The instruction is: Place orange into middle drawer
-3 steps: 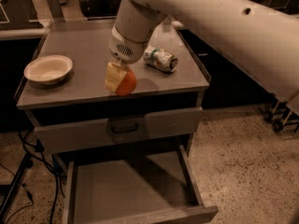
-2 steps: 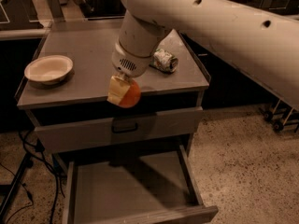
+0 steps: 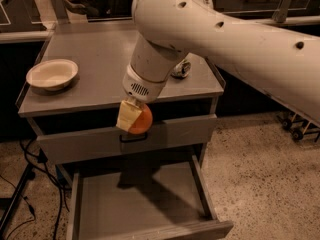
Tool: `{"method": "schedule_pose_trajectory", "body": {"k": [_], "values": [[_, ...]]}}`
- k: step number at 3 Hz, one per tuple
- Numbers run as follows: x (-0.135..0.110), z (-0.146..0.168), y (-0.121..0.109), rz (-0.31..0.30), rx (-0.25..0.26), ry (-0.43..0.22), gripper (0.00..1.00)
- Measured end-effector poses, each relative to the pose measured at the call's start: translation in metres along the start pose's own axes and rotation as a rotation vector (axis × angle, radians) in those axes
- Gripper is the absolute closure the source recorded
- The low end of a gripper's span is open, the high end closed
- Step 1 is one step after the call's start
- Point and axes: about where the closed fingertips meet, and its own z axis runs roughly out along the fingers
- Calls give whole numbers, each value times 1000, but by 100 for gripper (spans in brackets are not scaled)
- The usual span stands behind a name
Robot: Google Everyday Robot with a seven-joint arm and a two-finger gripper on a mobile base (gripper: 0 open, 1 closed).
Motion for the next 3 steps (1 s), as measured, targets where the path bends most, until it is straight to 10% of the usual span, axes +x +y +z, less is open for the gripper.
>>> {"method": "schedule_pose_trajectory", "body": {"k": [3], "values": [[29,75,44,104,-55,14,100]]}}
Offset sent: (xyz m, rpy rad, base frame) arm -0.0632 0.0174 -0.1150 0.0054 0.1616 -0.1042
